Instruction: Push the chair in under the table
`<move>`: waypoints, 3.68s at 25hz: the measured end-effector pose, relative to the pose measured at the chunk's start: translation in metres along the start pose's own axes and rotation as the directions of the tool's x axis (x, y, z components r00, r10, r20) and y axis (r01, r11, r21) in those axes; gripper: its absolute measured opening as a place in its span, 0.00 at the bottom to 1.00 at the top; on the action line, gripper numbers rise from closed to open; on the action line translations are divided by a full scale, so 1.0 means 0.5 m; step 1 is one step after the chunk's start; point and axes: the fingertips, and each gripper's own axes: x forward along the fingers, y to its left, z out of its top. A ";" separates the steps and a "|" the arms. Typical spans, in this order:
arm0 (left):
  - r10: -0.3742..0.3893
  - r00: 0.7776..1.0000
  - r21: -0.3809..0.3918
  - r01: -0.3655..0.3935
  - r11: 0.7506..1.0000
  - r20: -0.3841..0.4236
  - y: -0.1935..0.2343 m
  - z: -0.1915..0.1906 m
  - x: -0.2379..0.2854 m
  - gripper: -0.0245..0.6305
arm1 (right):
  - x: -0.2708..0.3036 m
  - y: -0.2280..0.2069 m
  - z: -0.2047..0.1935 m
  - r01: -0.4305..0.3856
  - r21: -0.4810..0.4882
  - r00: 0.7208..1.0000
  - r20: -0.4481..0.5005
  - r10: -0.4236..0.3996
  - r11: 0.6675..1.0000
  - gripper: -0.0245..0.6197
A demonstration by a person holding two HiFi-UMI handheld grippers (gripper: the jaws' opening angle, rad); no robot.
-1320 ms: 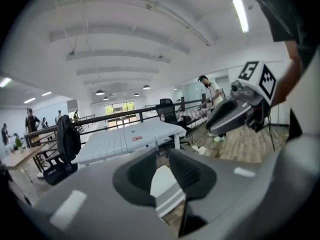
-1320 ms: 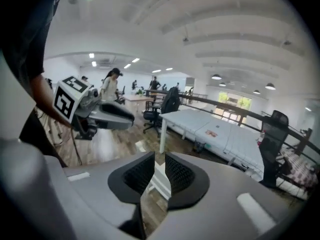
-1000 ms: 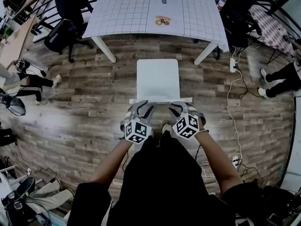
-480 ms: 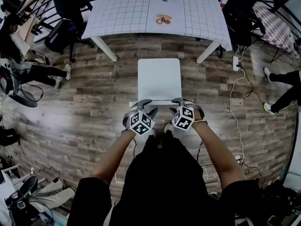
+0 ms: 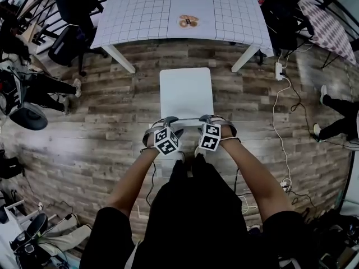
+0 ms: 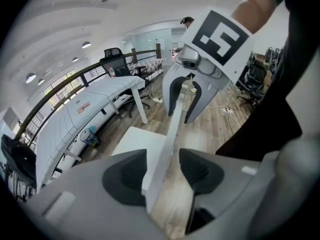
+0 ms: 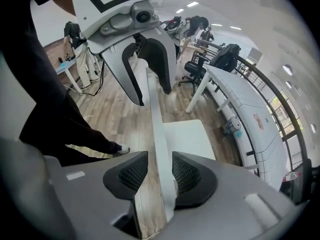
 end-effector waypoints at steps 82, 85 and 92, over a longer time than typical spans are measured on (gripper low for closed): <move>-0.221 0.870 0.181 0.327 0.927 -0.440 0.400 -0.021 0.205 0.18 | 0.167 -0.396 0.071 -0.149 -0.057 0.969 -0.209 0.134 0.987 0.16; -0.218 0.871 0.186 0.326 0.927 -0.440 0.411 -0.018 0.210 0.18 | 0.171 -0.408 0.071 -0.148 -0.055 0.969 -0.208 0.134 0.987 0.16; -0.204 0.873 0.207 0.322 0.924 -0.443 0.479 -0.003 0.237 0.17 | 0.190 -0.478 0.073 -0.136 -0.051 0.971 -0.203 0.123 0.989 0.15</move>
